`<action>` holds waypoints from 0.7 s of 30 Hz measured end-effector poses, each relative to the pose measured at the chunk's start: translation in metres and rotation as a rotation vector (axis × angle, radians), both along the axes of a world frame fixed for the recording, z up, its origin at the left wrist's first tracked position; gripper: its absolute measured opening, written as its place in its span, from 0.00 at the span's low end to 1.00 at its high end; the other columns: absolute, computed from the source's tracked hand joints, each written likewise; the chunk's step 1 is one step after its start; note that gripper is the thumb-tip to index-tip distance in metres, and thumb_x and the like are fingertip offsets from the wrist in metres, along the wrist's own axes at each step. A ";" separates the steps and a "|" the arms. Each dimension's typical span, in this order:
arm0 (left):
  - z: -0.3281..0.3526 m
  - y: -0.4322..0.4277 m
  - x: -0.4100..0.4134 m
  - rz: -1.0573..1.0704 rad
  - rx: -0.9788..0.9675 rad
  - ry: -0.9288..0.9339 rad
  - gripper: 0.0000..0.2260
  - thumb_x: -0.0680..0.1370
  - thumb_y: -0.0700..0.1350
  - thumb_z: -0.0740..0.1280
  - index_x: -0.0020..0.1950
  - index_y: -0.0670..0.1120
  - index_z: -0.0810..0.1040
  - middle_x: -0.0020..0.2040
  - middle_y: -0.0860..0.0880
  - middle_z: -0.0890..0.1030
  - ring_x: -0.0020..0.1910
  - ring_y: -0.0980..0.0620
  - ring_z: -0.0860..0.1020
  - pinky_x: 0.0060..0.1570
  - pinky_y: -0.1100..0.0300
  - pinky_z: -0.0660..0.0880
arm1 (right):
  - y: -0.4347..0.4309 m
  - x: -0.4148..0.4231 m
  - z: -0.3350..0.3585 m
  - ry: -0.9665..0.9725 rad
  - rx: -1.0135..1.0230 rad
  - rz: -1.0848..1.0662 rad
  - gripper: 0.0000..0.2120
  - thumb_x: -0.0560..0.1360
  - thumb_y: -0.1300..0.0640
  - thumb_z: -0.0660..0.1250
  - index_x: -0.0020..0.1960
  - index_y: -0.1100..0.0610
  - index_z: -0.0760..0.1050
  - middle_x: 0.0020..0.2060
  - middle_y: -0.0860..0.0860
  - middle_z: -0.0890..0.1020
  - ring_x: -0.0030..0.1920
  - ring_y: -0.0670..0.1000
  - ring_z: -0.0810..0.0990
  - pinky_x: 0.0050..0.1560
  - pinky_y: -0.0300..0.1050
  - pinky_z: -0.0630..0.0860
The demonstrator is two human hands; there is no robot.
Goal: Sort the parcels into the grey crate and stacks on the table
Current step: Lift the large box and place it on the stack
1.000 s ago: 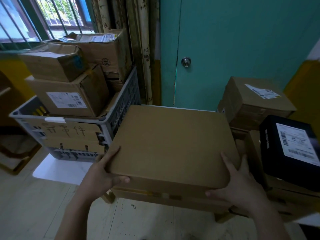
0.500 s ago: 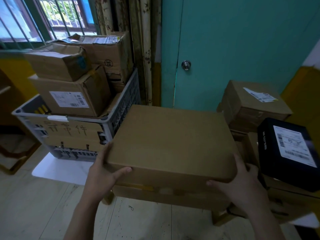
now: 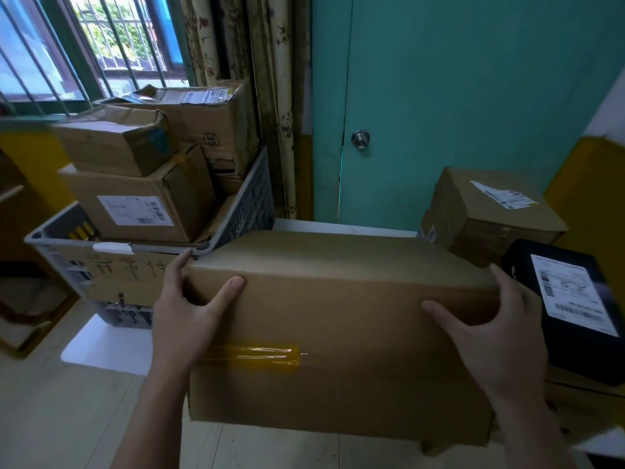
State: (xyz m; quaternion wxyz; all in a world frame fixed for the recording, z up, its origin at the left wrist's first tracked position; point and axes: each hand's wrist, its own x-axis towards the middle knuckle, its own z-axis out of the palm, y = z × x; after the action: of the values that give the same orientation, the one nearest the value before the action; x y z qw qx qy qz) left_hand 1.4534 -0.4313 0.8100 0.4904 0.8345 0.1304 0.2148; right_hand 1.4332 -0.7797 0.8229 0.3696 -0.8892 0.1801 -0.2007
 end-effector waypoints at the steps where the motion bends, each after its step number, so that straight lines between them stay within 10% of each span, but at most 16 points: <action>1: 0.002 0.000 0.000 0.000 0.002 -0.004 0.41 0.67 0.66 0.75 0.76 0.60 0.62 0.73 0.46 0.69 0.65 0.50 0.69 0.60 0.47 0.74 | 0.000 0.000 0.002 -0.018 0.006 -0.002 0.53 0.58 0.31 0.72 0.78 0.49 0.60 0.73 0.55 0.63 0.71 0.62 0.66 0.66 0.64 0.68; 13: 0.027 -0.006 0.038 -0.027 -0.006 0.067 0.38 0.68 0.57 0.76 0.71 0.45 0.64 0.68 0.43 0.73 0.59 0.51 0.72 0.46 0.62 0.73 | -0.007 0.033 0.013 -0.146 0.049 0.026 0.46 0.63 0.47 0.81 0.74 0.57 0.63 0.70 0.56 0.68 0.69 0.56 0.69 0.64 0.54 0.69; 21: 0.011 0.006 0.030 -0.117 0.041 0.290 0.57 0.53 0.76 0.71 0.75 0.74 0.43 0.79 0.43 0.57 0.74 0.36 0.63 0.70 0.37 0.65 | -0.002 0.034 0.009 0.011 0.020 0.000 0.46 0.68 0.35 0.72 0.79 0.45 0.53 0.72 0.55 0.67 0.68 0.61 0.71 0.61 0.61 0.71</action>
State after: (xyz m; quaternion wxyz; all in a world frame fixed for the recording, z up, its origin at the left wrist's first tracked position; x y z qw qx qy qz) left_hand 1.4835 -0.4254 0.8211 0.4610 0.8727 0.1466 0.0660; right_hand 1.4671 -0.7814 0.8319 0.3774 -0.8865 0.1843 -0.1940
